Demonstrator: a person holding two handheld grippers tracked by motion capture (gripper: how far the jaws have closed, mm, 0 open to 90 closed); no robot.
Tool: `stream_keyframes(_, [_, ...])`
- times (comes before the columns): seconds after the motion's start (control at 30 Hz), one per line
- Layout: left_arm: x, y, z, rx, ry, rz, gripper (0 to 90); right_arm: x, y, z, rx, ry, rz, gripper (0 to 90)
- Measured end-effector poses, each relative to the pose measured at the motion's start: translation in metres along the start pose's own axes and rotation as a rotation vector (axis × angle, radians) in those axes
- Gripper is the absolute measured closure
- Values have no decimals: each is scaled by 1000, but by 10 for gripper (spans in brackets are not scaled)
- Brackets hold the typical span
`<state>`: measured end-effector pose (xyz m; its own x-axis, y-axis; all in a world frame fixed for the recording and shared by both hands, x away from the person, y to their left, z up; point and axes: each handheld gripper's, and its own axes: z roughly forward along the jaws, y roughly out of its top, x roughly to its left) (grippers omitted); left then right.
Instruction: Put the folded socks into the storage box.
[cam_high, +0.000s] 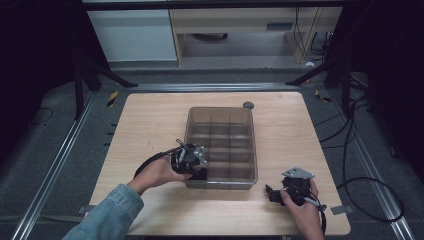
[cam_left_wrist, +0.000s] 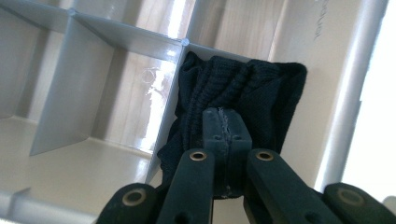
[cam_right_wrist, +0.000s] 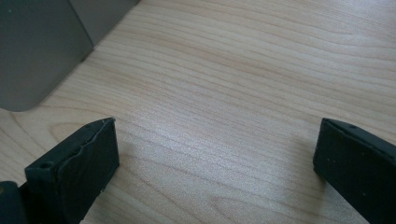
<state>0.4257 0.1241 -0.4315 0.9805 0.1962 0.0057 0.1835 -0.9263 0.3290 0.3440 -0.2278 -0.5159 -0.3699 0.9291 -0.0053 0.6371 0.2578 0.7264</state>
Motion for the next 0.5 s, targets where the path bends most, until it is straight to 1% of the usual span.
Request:
stream_keyframes(0.03, [0, 0, 0, 0, 0, 0, 900, 0, 0, 0, 0, 0, 0, 5])
stream_keyframes(0.13, [-2, 0, -12, -46, 15, -1, 900, 0, 0, 0, 0, 0, 0, 5])
stream_keyframes(0.17, [-2, 0, -12, -46, 15, -1, 900, 0, 0, 0, 0, 0, 0, 5])
stream_keyframes(0.2, [-5, 2, -17, -75, 14, -1, 900, 0, 0, 0, 0, 0, 0, 5])
stream_keyframes(0.23, [-8, 5, -20, -88, 15, 13, 900, 0, 0, 0, 0, 0, 0, 5])
stream_keyframes(0.27, [-8, 5, -20, -88, 15, 13, 900, 0, 0, 0, 0, 0, 0, 5])
stream_keyframes(0.3, [-10, 8, -20, -84, 19, 27, 900, 0, 0, 0, 0, 0, 0, 5])
stream_keyframes(0.33, [-13, 10, -16, -65, 24, 35, 900, 0, 0, 0, 0, 1, 0, 5])
stream_keyframes(0.37, [-13, 11, -13, -56, 30, 39, 900, 0, 0, 0, 0, 0, 0, 5])
stream_keyframes(0.47, [-11, 12, -11, -52, 27, 34, 900, 0, 0, 0, 0, 0, 0, 5])
stream_keyframes(0.5, [-9, 11, -8, -36, 31, 26, 900, 0, 0, 0, 0, 0, 0, 5])
